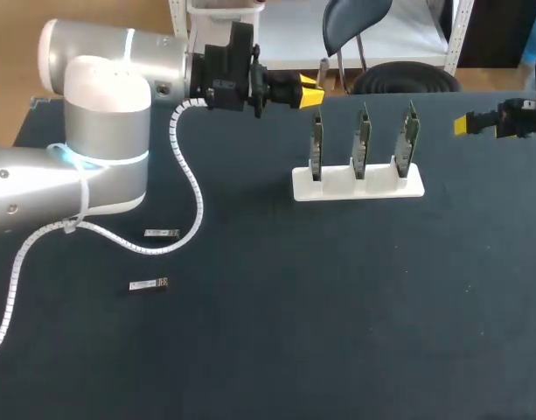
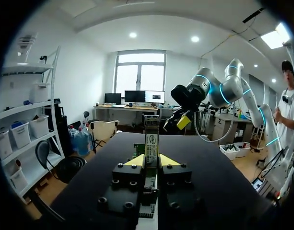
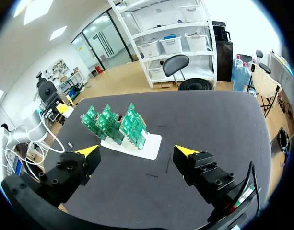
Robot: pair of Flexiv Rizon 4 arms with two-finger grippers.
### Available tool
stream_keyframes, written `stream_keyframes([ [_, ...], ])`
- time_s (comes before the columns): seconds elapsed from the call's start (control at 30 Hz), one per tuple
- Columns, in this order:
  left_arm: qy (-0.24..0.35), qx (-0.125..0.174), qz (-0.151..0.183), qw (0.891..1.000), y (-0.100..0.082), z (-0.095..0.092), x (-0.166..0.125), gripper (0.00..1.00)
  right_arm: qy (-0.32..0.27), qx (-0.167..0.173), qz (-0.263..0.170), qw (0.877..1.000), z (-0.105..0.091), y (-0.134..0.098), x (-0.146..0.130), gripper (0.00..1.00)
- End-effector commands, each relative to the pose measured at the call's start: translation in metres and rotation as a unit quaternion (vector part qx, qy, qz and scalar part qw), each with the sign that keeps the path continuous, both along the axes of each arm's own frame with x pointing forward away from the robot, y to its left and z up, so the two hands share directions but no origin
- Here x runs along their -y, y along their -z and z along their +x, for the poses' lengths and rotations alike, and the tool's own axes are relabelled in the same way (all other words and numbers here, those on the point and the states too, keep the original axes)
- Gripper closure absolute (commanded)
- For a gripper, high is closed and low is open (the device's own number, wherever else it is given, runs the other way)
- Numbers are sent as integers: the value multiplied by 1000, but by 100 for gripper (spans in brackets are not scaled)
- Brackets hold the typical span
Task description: Pick up the optical module with the left hand, and insert it into the network port with the right hand.
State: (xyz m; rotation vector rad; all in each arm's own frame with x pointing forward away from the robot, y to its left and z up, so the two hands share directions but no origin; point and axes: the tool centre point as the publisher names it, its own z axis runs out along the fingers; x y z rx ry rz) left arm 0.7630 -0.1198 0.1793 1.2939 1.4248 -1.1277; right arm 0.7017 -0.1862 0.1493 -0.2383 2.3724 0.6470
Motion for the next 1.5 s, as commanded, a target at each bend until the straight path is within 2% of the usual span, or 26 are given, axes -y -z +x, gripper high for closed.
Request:
stream_keyframes([
  [0.03, 2, -2, -5, 1000, 4, 3, 2, 100, 4, 0, -4, 1000, -2, -1, -1, 0],
  [1.27, -5, -24, -5, 1000, 13, 4, 7, 100, 4, 0, -4, 1000, -2, -1, -1, 0],
  [1.4, -5, -24, -5, 1000, 13, 4, 7, 100, -61, 44, -33, 997, 9, -16, 1, 0],
  [1.5, -5, -24, -5, 1000, 13, 4, 7, 100, -118, 69, -37, 990, 17, -27, 1, 0],
])
